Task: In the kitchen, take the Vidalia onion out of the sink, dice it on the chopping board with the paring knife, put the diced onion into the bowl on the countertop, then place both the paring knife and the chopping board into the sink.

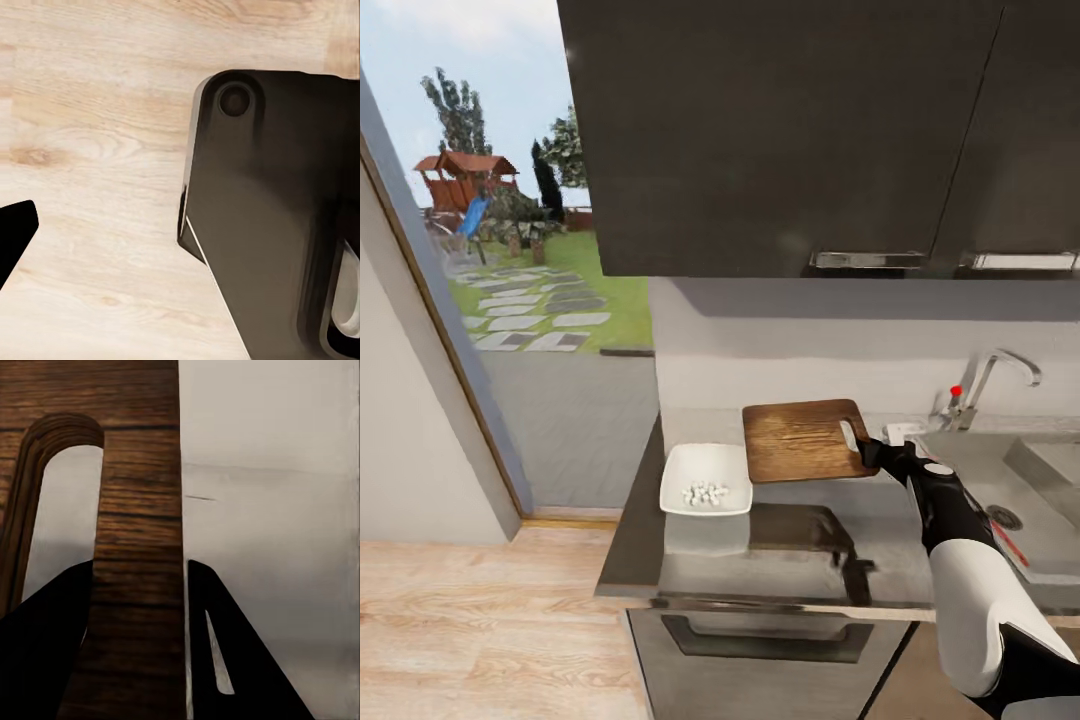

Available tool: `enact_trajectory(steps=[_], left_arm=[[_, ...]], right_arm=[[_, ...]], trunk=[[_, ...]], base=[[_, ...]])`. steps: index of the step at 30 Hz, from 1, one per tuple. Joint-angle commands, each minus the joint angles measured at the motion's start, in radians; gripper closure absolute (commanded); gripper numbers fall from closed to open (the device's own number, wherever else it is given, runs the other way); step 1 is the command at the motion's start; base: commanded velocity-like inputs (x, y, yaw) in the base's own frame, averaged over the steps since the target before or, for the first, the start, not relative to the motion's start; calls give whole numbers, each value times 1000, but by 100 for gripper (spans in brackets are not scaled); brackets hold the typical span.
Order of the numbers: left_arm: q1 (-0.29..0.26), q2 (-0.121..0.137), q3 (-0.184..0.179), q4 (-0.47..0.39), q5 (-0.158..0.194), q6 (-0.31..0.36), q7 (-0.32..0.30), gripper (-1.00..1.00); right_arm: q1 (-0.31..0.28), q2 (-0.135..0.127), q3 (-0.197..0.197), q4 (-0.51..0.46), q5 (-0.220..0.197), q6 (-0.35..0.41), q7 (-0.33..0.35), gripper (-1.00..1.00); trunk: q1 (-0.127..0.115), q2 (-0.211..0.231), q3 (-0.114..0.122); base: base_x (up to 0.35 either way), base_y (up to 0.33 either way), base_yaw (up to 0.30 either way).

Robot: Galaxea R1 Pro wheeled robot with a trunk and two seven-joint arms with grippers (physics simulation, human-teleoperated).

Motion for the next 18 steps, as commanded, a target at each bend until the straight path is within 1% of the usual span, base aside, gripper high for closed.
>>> enact_trajectory(steps=[1,18], left_arm=[[0,1,-8,-2,7,-2,8,-100],[0,1,-8,-2,7,-2,8,-100]], right_arm=[[-1,1,-5,-2,5,3,8,100],[-1,3,-2,-2,5,2,8,100]], trunk=[[1,-2,-1],[1,-2,-1]], base=[[0,-304,-115],[0,-304,-9]])
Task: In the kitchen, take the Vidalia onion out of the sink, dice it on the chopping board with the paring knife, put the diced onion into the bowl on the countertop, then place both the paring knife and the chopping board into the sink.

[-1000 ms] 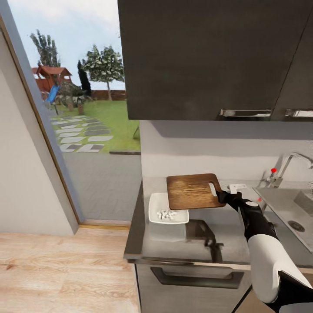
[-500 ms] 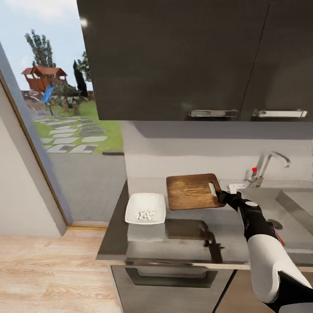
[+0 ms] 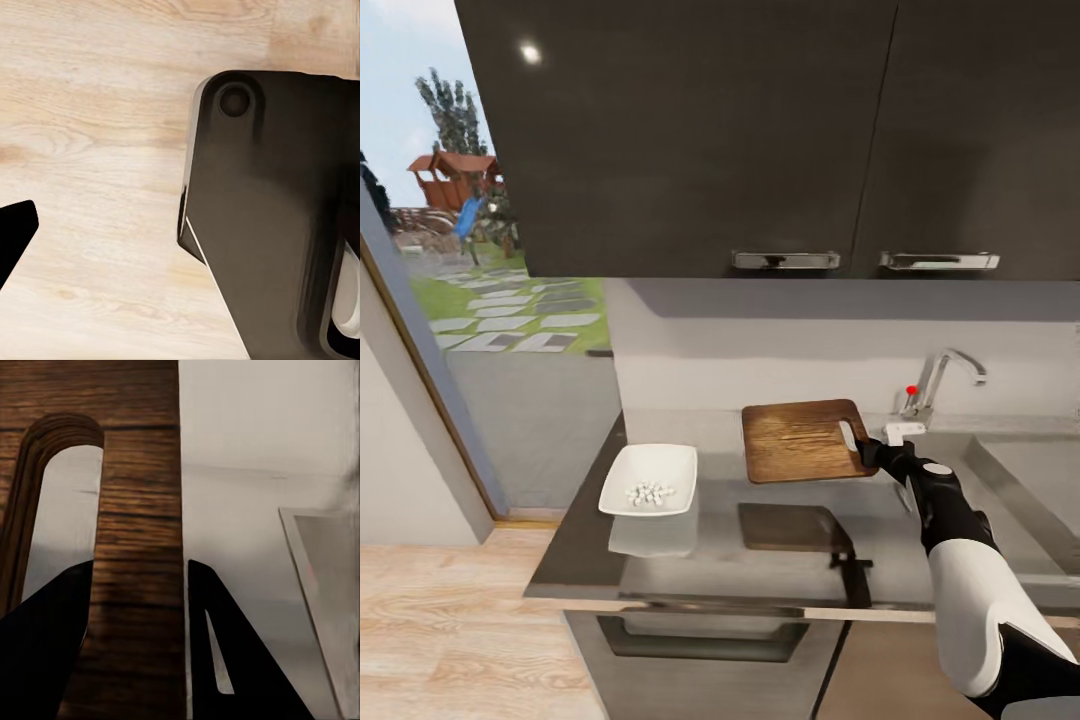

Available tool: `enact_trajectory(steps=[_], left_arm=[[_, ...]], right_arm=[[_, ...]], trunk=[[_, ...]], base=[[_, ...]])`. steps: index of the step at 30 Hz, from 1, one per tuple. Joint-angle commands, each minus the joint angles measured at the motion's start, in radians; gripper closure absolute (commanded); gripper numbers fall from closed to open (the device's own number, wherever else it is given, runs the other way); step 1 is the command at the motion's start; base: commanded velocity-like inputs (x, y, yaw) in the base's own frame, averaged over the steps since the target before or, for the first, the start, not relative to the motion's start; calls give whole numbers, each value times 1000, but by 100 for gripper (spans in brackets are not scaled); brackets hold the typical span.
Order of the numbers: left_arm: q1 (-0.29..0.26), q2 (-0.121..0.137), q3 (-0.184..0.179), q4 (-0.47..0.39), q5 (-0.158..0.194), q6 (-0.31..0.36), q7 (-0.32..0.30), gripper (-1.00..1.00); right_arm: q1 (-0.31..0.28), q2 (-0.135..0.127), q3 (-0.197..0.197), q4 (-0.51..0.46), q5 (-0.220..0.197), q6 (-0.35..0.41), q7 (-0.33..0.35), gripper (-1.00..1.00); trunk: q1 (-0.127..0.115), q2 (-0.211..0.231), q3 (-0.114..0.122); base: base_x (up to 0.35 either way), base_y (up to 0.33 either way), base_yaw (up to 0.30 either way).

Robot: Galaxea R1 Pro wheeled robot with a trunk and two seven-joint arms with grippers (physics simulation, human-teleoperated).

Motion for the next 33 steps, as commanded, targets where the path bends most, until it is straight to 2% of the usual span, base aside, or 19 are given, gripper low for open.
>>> enact_trajectory(steps=[1,17,20,25,27,29,33], left_arm=[[0,1,-8,-2,6,-2,8,-100],[0,1,-8,-2,6,-1,8,-100],[0,1,-8,-2,6,-2,8,-100],[0,1,-8,-3,5,-3,8,-100],[0,1,-8,-2,5,-3,8,-100],[0,1,-8,-2,5,-3,8,-100],[0,1,-8,-2,6,-2,8,-100]], right_arm=[[-1,1,-5,-2,4,3,8,100],[-1,6,-3,-1,4,3,3,100],[-1,10,-3,6,6,3,-17,100],[-1,31,-5,13,3,4,-199,100],[-1,34,-6,13,-13,4,-258,100],[-1,35,-6,14,-60,13,-318,100],[-1,39,-5,25,-208,90,-500,100]], trunk=[[1,-2,-2],[1,-2,-2],[1,-2,-2],[1,-2,-2],[1,-2,-2],[1,-2,-2],[1,-2,-2]], base=[[0,-304,-12],[0,-304,-12],[0,-304,0],[0,-157,0],[0,-20,0],[0,-6,0],[0,-1,0]])
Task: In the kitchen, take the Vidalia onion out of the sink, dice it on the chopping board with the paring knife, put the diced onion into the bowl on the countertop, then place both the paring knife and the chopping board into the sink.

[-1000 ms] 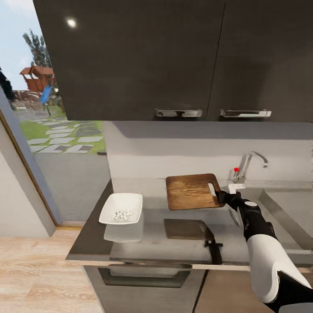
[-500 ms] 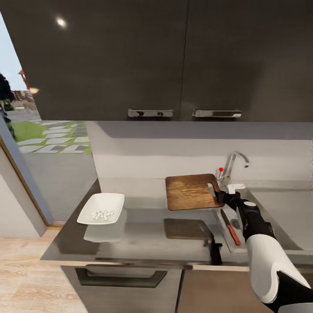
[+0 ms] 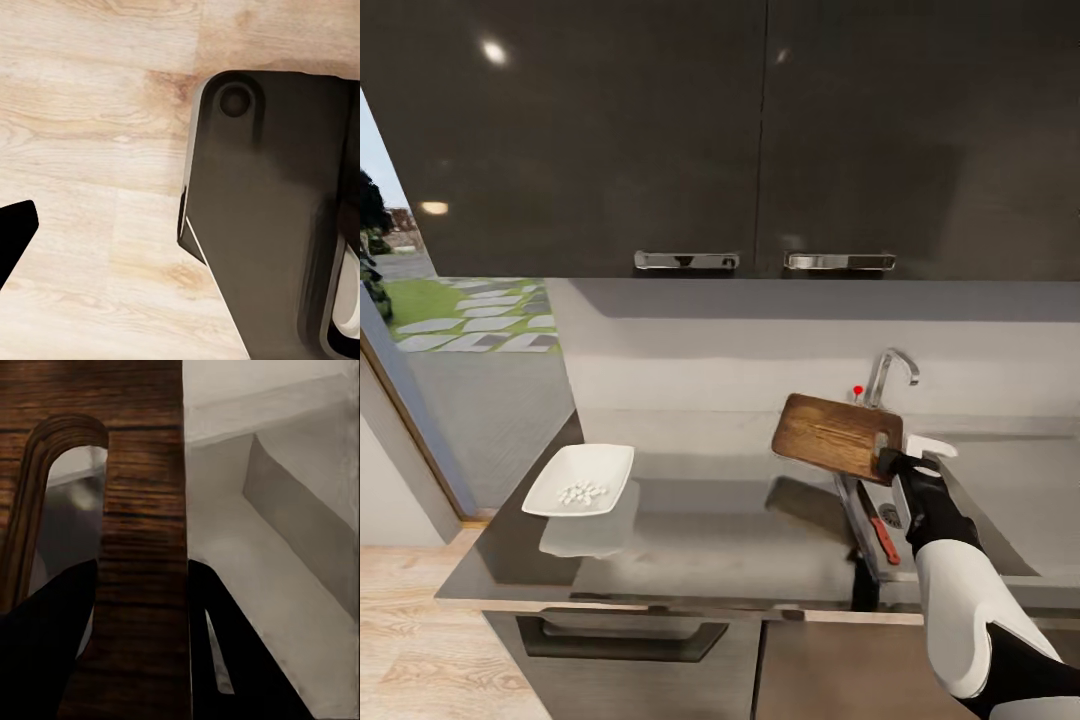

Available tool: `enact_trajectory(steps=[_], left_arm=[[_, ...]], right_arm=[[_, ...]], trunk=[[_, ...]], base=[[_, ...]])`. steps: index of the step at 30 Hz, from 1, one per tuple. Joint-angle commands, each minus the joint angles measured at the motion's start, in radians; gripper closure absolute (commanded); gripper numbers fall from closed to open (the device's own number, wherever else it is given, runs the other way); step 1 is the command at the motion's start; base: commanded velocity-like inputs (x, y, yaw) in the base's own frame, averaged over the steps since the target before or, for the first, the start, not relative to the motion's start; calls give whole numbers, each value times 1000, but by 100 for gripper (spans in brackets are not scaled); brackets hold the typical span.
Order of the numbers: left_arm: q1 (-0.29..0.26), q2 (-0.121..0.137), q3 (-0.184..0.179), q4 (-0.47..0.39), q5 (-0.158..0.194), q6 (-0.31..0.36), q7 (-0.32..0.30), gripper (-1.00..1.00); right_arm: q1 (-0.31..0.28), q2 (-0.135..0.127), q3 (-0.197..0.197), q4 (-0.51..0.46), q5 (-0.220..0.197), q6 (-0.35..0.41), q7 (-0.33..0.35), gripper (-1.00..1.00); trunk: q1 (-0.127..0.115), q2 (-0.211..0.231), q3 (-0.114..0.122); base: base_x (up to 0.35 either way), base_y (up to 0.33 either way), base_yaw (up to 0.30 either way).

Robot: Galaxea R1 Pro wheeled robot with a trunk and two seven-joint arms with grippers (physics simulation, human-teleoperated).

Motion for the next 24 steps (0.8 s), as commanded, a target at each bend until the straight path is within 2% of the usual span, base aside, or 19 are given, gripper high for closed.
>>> enact_trajectory(steps=[1,3,5,8,13,17,20,22,24], left_arm=[[0,1,-9,-2,7,-1,8,-100],[0,1,-9,-2,7,-1,8,-100],[0,1,-9,-2,7,-1,8,-100],[0,1,-9,3,7,0,8,-100],[0,1,-9,7,6,-1,8,-100],[0,1,-10,7,6,-2,7,-100],[0,1,-11,8,6,-2,6,-100],[0,0,-11,8,6,-2,7,-100],[0,0,-11,8,6,-1,8,-100]], right_arm=[[-1,10,0,7,-44,10,-48,100],[-1,26,0,23,-117,11,-141,100],[-1,35,0,29,-210,9,-249,100],[-1,38,2,30,-305,5,-365,100],[-1,43,-3,18,-354,-13,-562,100],[-2,46,-3,-53,-370,-12,-733,100],[-3,64,-1,-127,-372,-4,-872,100],[-4,72,0,-143,-380,2,-920,100],[-5,91,1,-149,-421,6,-971,100]], trunk=[[1,-2,-2],[1,-2,-2],[1,-2,-2],[1,-2,-2],[1,-2,-2],[1,-2,-2],[1,-2,-2],[1,-2,-2],[1,-2,-2]], base=[[0,0,0],[0,0,0],[0,0,0],[0,0,0],[0,0,0],[0,0,0],[0,0,0],[0,0,0],[0,0,0]])
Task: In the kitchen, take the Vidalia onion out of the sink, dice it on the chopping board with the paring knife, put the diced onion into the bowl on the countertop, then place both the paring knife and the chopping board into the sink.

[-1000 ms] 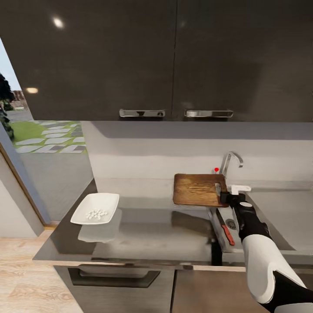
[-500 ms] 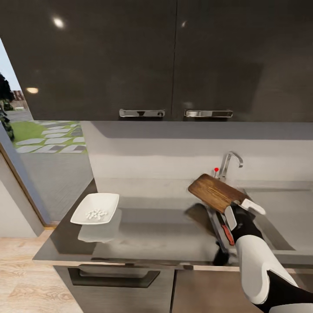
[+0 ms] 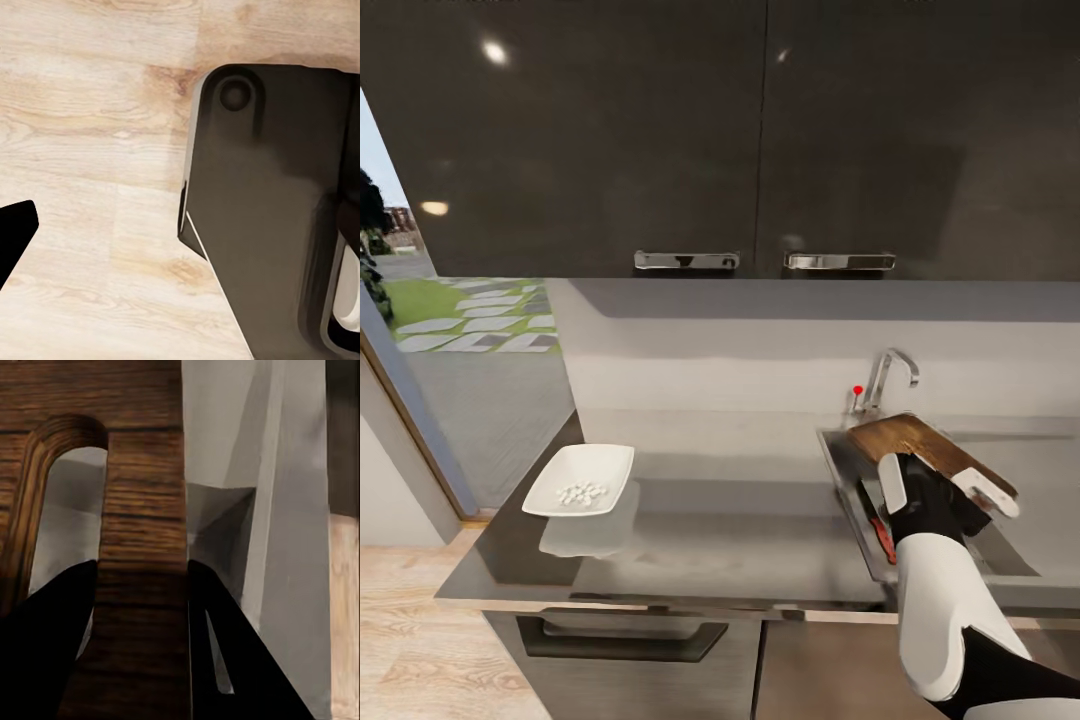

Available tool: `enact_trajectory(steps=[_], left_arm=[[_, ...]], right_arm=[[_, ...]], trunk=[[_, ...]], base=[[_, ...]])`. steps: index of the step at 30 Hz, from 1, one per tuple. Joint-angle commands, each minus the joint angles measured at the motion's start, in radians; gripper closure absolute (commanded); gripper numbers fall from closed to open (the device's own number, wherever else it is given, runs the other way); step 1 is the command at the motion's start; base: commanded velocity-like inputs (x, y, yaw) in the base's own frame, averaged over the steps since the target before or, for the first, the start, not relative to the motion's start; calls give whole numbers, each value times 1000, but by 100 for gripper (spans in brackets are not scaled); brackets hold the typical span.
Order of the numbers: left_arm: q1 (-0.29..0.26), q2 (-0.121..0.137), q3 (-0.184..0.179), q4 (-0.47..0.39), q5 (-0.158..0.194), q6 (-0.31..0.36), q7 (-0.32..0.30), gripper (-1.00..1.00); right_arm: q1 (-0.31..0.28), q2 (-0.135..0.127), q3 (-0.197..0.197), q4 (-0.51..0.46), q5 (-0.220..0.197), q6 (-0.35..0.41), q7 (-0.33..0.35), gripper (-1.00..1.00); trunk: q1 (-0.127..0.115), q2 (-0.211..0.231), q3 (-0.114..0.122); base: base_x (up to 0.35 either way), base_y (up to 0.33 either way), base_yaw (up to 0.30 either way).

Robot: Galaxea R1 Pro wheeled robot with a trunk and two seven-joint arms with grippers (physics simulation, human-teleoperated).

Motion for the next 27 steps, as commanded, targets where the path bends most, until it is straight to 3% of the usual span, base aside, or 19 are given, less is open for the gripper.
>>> enact_trajectory(steps=[1,3,6,10,12,22,27], left_arm=[[0,1,-9,-2,7,-1,8,-100],[0,2,-8,-1,7,-1,8,-100],[0,1,-8,-1,7,-1,8,-100],[0,2,-9,-1,8,-1,8,-100],[0,2,-8,-1,8,-1,8,-100],[0,1,-8,-2,8,-2,8,-100],[0,2,-8,-4,8,-1,9,-100]], right_arm=[[-1,14,0,-4,-11,10,-28,100],[-2,41,0,-4,-29,9,-53,100],[-2,54,0,-5,-38,10,-61,100],[-2,56,0,-5,-109,11,-61,100],[-2,55,-2,-5,-126,11,-63,100],[-2,52,-7,-6,-135,6,-68,100],[-2,51,-5,-6,-182,4,-103,100]], trunk=[[1,-2,-2],[1,-2,-2],[1,-2,-2],[1,-2,-2],[1,-2,-2],[1,-2,-2],[1,-2,-5]], base=[[0,0,0],[0,0,0],[0,0,0],[0,0,0],[0,0,0],[0,0,0],[71,0,0]])
